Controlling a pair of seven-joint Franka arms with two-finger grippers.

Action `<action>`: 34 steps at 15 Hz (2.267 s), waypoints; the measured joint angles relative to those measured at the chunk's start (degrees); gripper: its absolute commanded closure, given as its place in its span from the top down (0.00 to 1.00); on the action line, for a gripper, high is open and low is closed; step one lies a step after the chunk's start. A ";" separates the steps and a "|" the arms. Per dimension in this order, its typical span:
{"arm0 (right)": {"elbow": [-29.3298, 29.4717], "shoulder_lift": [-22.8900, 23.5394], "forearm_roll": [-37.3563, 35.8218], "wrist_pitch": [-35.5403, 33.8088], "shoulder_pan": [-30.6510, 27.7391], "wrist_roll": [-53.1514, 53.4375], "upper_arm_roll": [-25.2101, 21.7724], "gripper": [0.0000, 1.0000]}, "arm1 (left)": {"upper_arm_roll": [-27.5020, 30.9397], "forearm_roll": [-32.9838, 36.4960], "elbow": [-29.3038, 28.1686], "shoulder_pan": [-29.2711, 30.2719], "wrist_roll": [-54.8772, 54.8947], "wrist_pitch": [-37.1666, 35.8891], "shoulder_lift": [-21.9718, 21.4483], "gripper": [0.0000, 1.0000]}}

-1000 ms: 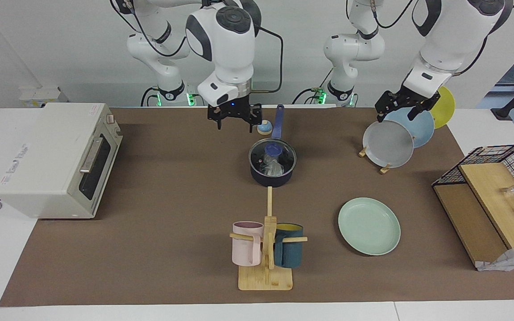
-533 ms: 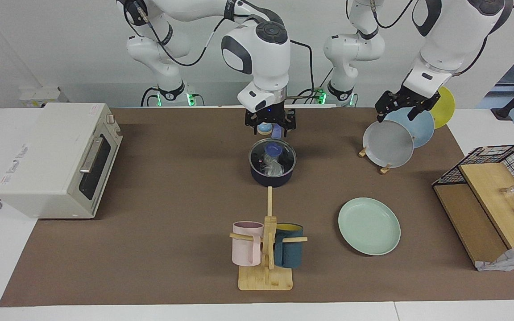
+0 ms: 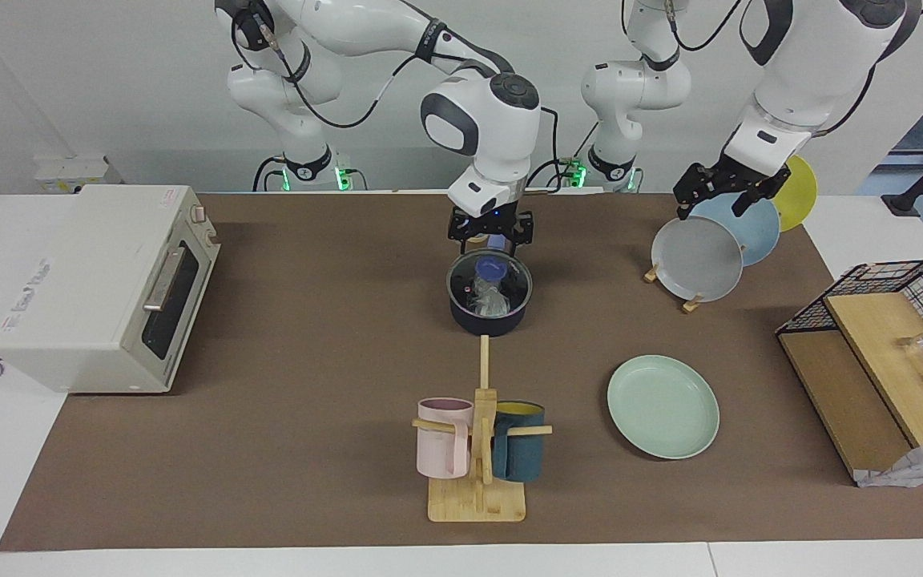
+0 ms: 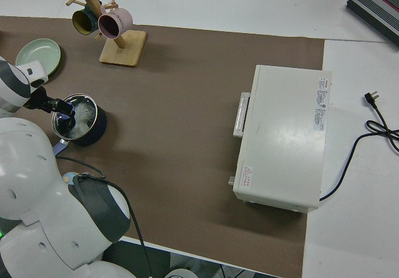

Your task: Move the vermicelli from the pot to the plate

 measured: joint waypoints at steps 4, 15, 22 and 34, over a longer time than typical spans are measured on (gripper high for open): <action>-2.53 0.81 -0.05 4.26 -0.21 1.25 0.00 1.00 | -0.22 0.00 0.00 -0.01 0.00 0.00 0.00 1.00; -3.26 1.31 -0.18 6.62 -0.74 1.26 0.00 0.56 | 0.03 0.00 0.00 0.04 0.00 0.05 0.00 1.00; -3.19 1.29 -0.36 6.56 -0.74 0.99 0.03 0.32 | 0.03 0.00 0.00 0.04 0.00 0.81 0.00 1.00; 1.48 -6.87 4.56 -4.55 -5.84 -24.82 -8.57 0.31 | -0.45 -0.02 0.00 -0.06 0.00 1.35 0.00 1.00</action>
